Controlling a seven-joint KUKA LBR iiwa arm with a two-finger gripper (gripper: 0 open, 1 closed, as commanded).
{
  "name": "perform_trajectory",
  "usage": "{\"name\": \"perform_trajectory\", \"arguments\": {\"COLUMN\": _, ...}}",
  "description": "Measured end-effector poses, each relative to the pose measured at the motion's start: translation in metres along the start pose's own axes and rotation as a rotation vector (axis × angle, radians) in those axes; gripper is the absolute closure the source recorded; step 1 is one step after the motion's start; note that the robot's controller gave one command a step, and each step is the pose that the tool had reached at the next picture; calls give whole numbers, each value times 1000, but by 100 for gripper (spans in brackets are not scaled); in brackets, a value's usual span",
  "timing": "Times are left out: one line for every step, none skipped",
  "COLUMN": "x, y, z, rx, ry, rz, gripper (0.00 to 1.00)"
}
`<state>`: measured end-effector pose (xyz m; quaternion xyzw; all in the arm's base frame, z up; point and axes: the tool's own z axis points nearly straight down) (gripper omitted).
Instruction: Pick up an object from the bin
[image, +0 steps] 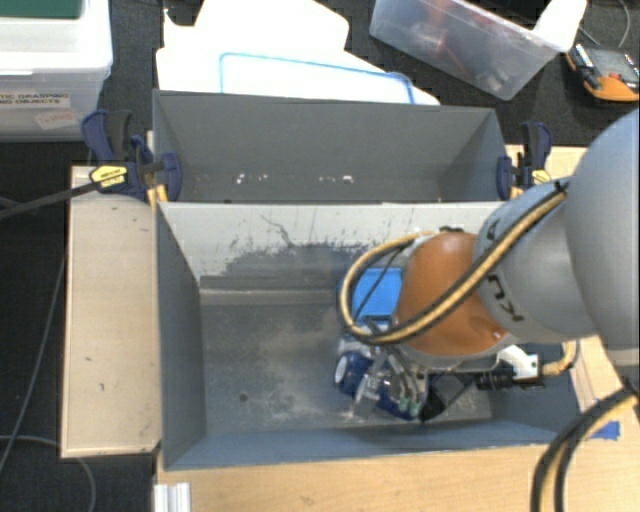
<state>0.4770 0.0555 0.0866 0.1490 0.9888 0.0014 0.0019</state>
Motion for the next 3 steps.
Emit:
{"name": "perform_trajectory", "arguments": {"x": -2, "y": 1, "z": -115, "rx": -3, "ry": -7, "rz": -2, "gripper": 100}}
{"name": "perform_trajectory", "arguments": {"x": -1, "y": 0, "z": -91, "rx": -2, "ry": -4, "rz": 1, "gripper": 100}}
{"name": "perform_trajectory", "arguments": {"x": 1, "y": 0, "z": -71, "rx": 2, "ry": 6, "rz": 2, "gripper": 100}}
